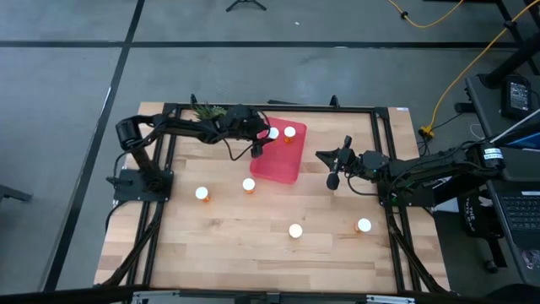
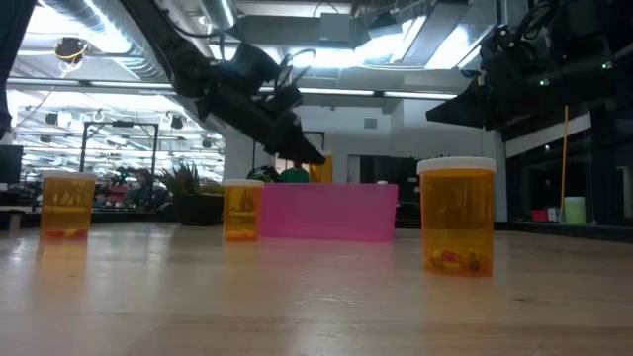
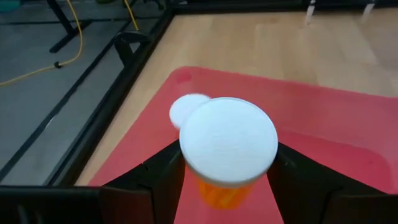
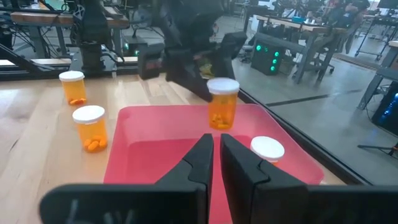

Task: Pick and place pill bottles into a basket
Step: Put the orange pill bottle into the red bin

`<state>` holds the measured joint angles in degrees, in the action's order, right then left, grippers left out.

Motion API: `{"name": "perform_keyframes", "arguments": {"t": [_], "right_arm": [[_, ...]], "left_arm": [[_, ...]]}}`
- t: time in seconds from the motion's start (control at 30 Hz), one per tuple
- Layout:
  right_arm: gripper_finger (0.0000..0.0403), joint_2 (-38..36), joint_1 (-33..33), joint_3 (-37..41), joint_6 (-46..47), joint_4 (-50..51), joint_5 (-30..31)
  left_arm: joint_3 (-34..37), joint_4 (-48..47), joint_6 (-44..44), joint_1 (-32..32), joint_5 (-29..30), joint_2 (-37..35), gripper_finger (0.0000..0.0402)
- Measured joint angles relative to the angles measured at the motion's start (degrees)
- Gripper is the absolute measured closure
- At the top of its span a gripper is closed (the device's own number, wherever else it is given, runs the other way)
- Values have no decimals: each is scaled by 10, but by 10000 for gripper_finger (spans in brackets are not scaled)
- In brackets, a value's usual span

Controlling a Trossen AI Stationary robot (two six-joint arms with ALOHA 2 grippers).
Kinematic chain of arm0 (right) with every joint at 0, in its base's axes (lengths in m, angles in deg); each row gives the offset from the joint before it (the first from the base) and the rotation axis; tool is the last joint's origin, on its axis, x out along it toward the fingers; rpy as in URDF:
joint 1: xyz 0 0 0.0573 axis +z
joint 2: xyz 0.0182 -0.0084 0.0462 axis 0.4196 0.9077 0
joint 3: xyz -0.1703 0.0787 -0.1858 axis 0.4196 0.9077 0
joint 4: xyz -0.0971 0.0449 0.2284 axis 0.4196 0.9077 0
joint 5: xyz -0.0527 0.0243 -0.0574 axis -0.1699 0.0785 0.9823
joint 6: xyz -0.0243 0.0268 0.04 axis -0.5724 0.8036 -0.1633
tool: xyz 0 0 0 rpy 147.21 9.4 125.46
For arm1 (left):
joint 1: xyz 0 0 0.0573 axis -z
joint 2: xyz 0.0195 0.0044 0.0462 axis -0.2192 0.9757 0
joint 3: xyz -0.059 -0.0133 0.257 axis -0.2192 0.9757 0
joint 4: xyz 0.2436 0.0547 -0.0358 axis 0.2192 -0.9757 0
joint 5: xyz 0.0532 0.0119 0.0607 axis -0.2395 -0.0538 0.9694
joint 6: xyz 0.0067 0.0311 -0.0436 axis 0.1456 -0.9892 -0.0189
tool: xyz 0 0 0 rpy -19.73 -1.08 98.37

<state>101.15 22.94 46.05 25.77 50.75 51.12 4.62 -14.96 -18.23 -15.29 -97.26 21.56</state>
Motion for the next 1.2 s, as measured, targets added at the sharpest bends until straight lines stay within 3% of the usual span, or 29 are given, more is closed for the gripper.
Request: {"name": "perform_keyframes", "arguments": {"t": [0.57, 1.2], "right_arm": [[368, 0, 0, 0, 0, 0, 0], [368, 0, 0, 0, 0, 0, 0]], "left_arm": [[0, 93, 29, -27, 2, 83, 196], [0, 86, 29, -29, 2, 86, 196]]}}
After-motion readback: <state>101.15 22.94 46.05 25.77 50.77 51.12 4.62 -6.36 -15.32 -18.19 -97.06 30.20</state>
